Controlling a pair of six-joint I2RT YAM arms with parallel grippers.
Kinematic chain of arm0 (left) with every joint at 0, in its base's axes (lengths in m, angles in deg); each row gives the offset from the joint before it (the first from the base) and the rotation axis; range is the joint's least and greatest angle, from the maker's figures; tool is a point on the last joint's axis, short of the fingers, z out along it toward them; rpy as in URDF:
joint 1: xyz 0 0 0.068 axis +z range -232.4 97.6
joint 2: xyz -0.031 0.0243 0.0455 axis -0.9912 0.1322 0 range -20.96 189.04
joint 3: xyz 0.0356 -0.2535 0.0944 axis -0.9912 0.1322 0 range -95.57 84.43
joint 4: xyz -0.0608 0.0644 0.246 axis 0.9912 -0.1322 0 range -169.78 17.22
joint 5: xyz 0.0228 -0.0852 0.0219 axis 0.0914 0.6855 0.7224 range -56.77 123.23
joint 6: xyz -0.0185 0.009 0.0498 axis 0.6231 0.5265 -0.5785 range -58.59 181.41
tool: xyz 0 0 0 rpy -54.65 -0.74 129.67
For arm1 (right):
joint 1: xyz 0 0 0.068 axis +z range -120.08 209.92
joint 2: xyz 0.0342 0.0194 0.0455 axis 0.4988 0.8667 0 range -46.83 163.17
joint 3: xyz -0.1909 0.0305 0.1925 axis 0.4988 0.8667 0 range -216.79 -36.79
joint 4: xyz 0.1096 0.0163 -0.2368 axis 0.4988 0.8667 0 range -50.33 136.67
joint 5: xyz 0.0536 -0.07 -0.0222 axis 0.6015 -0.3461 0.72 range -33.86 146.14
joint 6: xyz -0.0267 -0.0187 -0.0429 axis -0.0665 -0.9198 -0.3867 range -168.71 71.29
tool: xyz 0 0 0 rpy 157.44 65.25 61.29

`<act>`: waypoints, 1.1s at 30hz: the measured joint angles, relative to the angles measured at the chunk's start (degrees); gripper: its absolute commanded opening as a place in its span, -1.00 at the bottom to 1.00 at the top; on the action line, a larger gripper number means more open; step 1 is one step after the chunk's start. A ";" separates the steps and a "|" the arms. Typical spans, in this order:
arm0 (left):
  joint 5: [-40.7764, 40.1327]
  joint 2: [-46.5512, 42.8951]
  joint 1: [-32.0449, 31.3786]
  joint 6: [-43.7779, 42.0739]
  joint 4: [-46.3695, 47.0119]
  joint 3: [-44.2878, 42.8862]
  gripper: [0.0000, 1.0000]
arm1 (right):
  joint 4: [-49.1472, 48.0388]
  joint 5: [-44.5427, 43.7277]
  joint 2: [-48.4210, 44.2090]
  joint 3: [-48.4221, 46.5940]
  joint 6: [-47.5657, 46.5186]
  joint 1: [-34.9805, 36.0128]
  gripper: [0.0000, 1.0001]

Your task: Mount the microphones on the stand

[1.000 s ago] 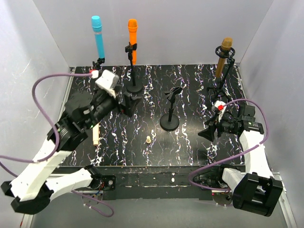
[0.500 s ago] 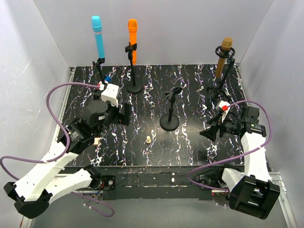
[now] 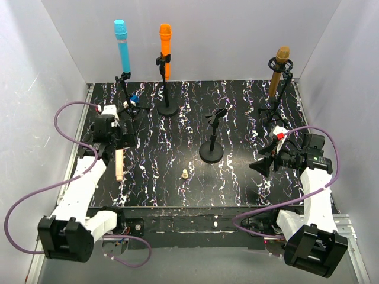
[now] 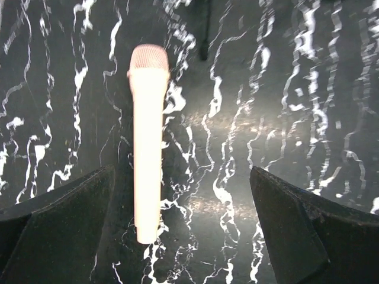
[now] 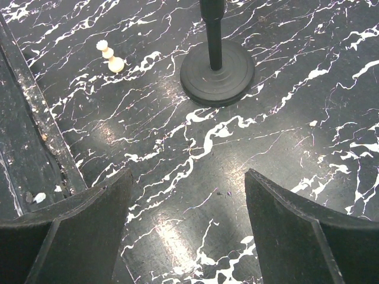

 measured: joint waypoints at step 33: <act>4.70 34.62 10.93 3.15 9.38 1.05 -0.10 | 0.17 1.11 -1.90 0.00 0.44 0.02 0.65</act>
